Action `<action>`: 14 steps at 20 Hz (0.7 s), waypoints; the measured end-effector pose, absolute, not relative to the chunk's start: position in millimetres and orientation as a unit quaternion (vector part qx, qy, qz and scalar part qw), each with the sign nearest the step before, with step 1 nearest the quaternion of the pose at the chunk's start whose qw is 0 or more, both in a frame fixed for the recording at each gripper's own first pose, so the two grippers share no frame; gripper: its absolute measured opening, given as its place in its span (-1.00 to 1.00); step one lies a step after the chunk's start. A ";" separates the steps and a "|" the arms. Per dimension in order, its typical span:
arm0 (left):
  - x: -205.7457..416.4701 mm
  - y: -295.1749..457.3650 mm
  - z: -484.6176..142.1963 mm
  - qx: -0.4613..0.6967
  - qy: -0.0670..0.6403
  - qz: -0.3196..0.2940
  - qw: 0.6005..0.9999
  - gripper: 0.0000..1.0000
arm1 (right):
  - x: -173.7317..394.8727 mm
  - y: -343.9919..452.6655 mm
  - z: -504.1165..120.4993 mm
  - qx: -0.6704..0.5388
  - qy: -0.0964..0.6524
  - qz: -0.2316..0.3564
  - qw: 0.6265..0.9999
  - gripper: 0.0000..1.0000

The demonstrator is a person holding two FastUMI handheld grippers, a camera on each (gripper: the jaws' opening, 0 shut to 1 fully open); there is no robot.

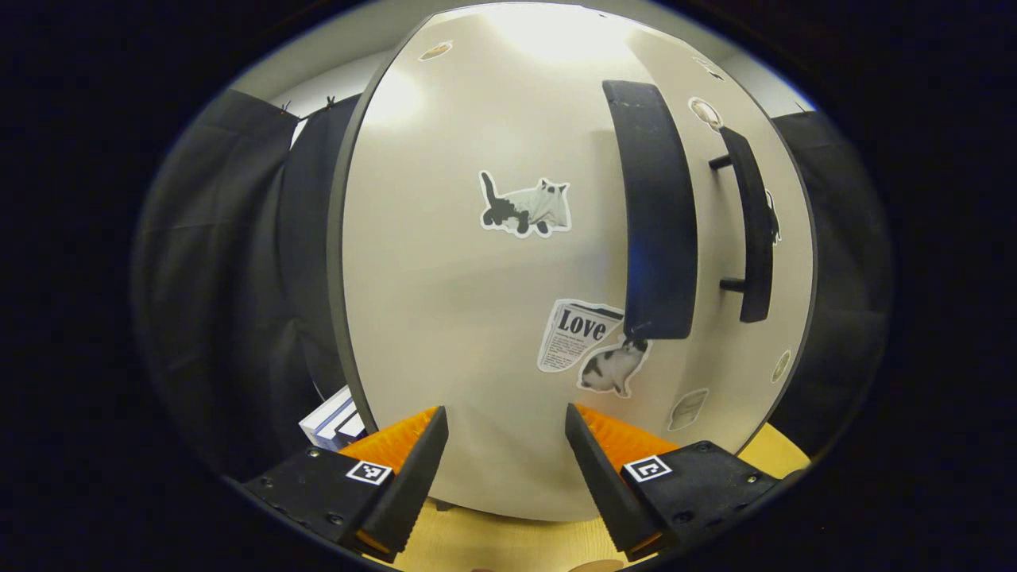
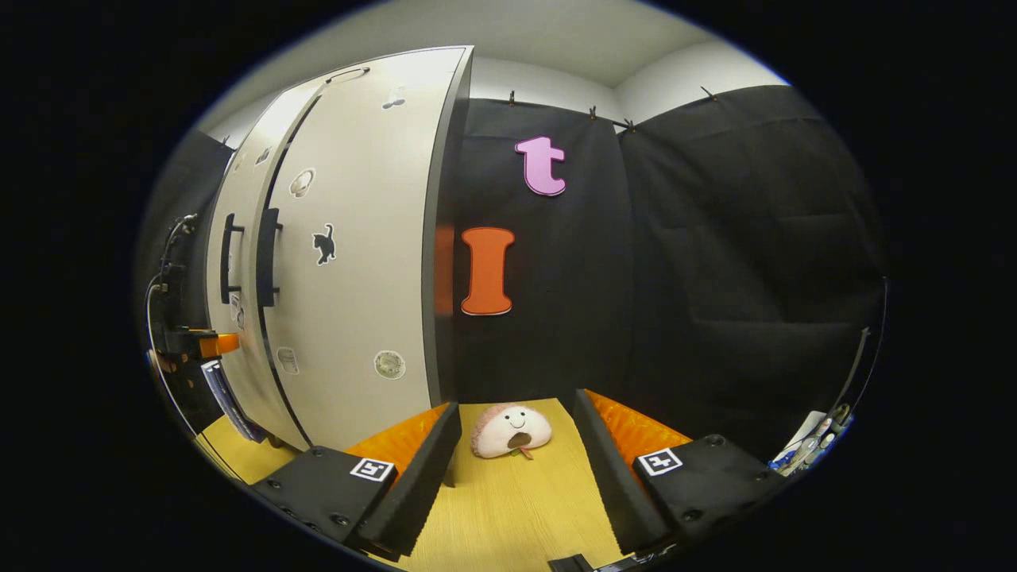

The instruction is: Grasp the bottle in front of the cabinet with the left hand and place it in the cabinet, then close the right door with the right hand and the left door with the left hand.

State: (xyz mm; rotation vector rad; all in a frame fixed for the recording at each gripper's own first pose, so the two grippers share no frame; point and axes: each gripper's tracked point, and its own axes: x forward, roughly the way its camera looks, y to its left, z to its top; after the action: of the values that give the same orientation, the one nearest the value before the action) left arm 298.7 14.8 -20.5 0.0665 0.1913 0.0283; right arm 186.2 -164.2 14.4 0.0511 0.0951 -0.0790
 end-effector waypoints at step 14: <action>162.3 105.3 171.8 0.019 0.006 0.048 0.999 0.84 | 155.7 -155.3 120.5 0.016 -0.006 -0.001 1.000 0.90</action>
State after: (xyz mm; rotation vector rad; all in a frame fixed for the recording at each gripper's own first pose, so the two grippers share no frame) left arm 162.3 105.3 171.8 0.0389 0.0123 0.0966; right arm 155.7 -155.3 120.5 0.0312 -0.0116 -0.0014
